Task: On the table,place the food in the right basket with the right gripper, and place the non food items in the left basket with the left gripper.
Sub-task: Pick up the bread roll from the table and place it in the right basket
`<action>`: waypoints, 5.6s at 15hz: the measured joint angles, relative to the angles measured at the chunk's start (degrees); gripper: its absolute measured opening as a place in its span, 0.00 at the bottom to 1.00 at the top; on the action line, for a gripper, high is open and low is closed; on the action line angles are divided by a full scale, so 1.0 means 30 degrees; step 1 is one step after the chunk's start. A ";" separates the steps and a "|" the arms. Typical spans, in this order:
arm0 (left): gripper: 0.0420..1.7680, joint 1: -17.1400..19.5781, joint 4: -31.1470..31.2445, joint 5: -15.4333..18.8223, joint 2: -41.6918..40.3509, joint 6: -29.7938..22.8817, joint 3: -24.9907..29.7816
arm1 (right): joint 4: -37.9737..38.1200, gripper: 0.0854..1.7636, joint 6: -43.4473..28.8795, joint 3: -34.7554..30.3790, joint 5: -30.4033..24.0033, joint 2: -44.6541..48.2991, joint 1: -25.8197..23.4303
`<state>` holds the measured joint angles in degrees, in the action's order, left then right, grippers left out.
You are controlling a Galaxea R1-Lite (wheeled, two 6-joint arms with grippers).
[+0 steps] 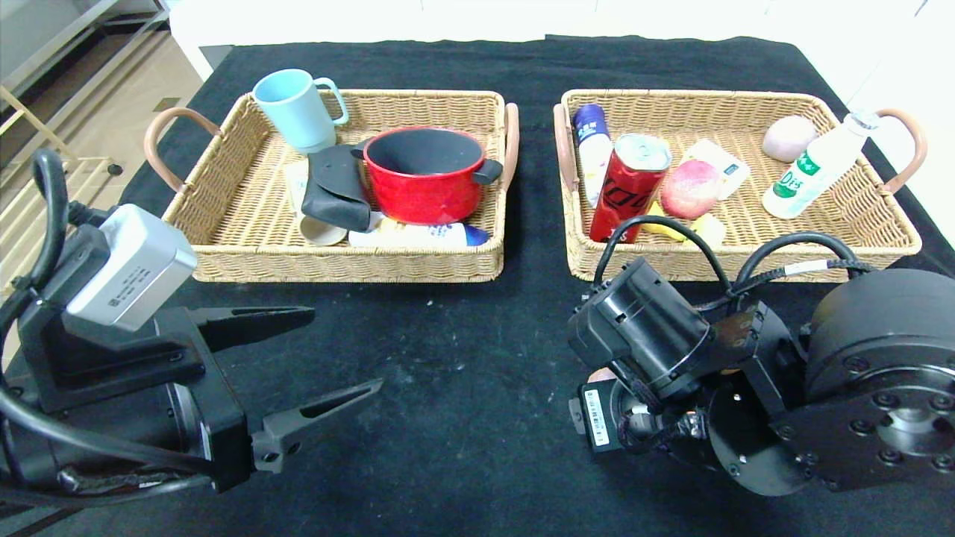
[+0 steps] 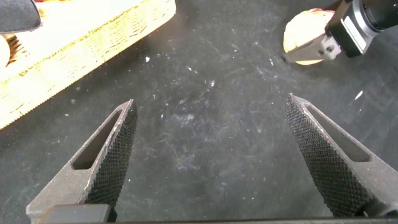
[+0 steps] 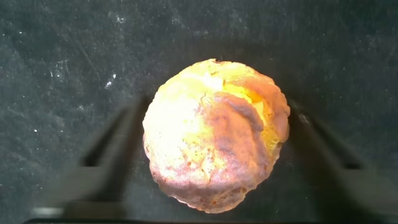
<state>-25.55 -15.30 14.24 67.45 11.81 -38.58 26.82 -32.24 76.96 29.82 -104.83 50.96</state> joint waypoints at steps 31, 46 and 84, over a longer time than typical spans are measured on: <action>0.97 -0.0447 -0.0073 0.0057 0.0073 0.0187 0.0183 | 0.0504 0.46 0.3141 -0.1122 0.1451 0.3698 -0.0504; 0.97 -0.0532 -0.0069 0.0093 -0.0675 0.0317 0.0154 | -0.0232 0.46 0.7331 -0.0451 0.0065 0.7148 -0.5547; 0.97 -0.0175 -0.0073 0.0037 -0.1325 0.0459 0.0130 | -1.2906 0.83 1.1195 0.0630 -0.1020 0.2324 -1.0902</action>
<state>-26.08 -15.52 14.35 63.48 13.19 -38.19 -11.90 1.34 78.85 26.76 -97.85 18.25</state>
